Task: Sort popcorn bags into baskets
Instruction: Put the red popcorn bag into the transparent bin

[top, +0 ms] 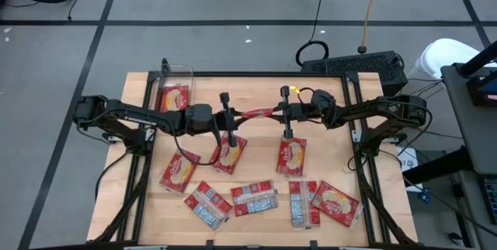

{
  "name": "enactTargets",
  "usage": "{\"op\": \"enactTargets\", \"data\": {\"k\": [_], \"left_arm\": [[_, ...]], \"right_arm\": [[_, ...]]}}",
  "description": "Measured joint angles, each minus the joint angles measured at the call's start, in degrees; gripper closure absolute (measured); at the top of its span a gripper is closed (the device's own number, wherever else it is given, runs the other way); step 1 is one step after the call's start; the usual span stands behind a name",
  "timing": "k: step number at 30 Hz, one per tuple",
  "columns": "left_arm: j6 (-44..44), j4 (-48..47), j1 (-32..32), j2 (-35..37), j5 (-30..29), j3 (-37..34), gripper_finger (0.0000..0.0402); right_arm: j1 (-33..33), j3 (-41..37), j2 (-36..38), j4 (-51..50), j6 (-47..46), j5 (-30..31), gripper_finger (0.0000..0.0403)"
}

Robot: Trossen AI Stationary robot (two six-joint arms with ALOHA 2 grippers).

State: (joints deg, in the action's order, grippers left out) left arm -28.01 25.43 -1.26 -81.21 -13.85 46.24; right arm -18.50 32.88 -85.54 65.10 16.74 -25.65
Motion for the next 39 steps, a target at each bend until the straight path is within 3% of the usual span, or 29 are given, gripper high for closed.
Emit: {"op": "enactTargets", "data": {"k": [4, 10, 17, 28, 39], "left_arm": [[0.0, -0.1, 0.0, 0.0, 0.0, 0.0, 0.0374], [-4.7, -4.7, -0.1, 1.5, -0.7, 0.0, 0.0379], [-15.9, -20.3, 0.0, 9.3, -7.5, 0.0, 0.0375], [-32.6, -48.1, -0.9, 22.0, -16.3, 0.0, 0.0372], [-49.3, -67.4, -4.8, 27.8, -24.1, 0.0, 0.0371]], "right_arm": [[0.1, 0.0, 0.0, -0.1, 0.5, 0.3, 0.0373], [0.1, 0.0, 1.5, -2.8, -0.8, 4.2, 0.0315], [0.1, 0.0, 7.8, -19.8, 1.4, 11.2, 0.0267], [0.2, 0.0, 10.8, -35.6, 1.8, 12.1, 0.0257], [2.3, -1.2, 10.8, -37.8, -0.2, 11.9, 0.0257]]}}
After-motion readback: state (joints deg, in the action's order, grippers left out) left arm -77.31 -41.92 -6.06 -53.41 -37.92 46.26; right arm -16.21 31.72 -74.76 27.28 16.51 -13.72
